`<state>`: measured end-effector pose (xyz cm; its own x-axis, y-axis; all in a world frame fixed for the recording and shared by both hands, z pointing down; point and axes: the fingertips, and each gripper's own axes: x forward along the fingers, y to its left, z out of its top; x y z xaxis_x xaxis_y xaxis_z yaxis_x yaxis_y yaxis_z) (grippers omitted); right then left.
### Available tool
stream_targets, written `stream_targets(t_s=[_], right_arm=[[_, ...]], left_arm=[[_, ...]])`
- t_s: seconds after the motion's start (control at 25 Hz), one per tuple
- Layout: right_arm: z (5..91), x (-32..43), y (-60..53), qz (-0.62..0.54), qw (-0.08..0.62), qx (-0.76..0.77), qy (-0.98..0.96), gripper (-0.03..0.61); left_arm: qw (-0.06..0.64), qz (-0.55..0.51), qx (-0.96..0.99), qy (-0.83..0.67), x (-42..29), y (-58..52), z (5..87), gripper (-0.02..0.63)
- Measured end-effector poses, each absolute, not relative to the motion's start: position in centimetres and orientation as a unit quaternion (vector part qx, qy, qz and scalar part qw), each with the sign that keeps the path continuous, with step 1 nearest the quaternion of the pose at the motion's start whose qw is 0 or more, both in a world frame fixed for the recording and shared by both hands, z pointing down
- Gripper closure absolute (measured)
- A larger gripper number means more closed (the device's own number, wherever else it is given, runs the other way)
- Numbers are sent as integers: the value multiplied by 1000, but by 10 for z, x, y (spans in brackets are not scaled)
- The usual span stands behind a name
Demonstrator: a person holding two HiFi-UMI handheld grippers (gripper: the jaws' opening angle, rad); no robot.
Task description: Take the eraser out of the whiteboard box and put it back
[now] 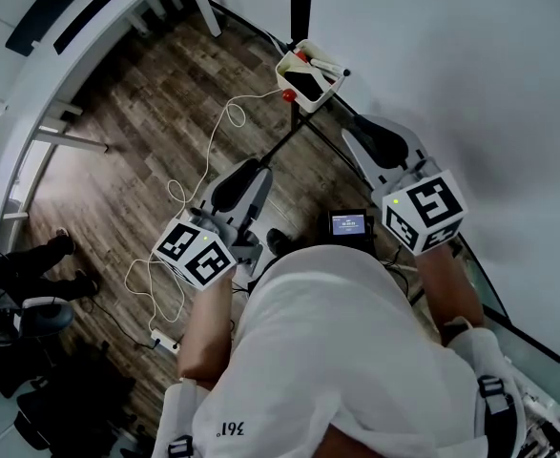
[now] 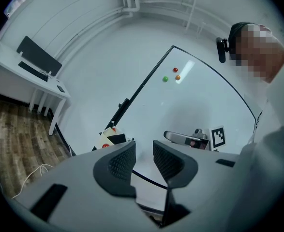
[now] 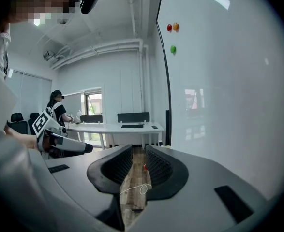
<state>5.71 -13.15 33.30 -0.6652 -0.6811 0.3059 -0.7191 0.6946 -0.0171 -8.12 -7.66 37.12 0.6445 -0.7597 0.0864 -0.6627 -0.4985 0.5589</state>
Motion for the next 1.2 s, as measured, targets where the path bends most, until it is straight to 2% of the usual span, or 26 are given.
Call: stream_targets(t_s=[1.2], right_arm=[[387,84,-99,133,159,399,-893,505]], left_arm=[[320,-50,857,-401,-73,-36,414,495]])
